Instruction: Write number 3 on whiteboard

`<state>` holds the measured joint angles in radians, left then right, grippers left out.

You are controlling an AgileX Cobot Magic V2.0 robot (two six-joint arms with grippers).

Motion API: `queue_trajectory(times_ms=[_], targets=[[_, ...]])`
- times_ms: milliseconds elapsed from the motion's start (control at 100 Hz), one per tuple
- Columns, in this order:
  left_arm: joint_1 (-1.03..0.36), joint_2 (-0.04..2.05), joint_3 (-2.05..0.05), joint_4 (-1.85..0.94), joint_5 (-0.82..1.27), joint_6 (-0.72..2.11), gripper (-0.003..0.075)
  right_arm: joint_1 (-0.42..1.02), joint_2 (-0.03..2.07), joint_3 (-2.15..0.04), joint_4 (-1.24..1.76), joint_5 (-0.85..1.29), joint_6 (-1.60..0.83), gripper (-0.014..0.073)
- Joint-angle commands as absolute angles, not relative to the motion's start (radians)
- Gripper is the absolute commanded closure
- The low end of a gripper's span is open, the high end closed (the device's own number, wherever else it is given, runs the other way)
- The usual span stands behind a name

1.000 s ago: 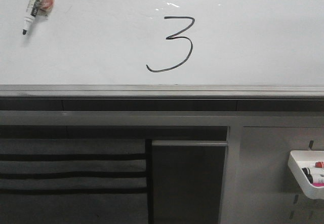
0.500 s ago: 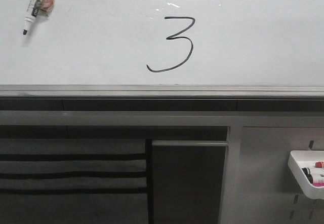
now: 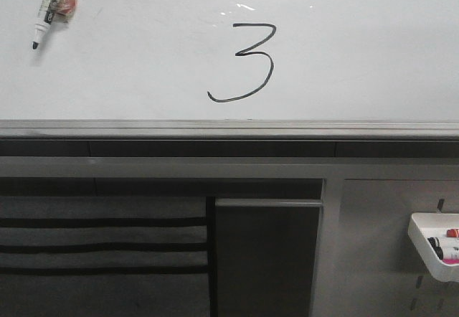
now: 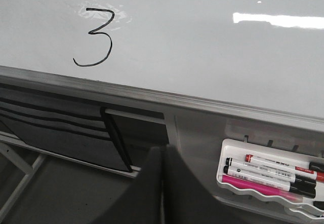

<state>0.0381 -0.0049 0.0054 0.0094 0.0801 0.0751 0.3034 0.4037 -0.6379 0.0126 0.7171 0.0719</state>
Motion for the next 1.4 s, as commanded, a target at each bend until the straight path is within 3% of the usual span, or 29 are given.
queue_trajectory(times_ms=[0, 350, 620, 860, 1390], targets=[[0.04, -0.036, 0.009, 0.01, -0.006, 0.066, 0.0738, 0.299, 0.41, -0.661, 0.0, 0.647, 0.067, 0.0668], [0.04, -0.036, 0.009, 0.01, -0.006, 0.066, 0.0738, 0.266, 0.323, -0.559, 0.0, 0.577, 0.067, 0.0668], [0.04, -0.036, 0.009, 0.01, -0.006, 0.066, 0.0738, 0.086, 0.08, -0.188, 0.023, 0.184, 0.067, 0.0668], [0.04, -0.036, 0.009, 0.01, -0.006, 0.066, 0.0738, 0.027, -0.03, 0.043, 0.054, -0.024, 0.067, 0.0668], [0.04, -0.036, 0.009, 0.01, -0.006, 0.066, 0.0738, 0.017, -0.029, 0.038, 0.054, -0.014, 0.067, 0.0668]])
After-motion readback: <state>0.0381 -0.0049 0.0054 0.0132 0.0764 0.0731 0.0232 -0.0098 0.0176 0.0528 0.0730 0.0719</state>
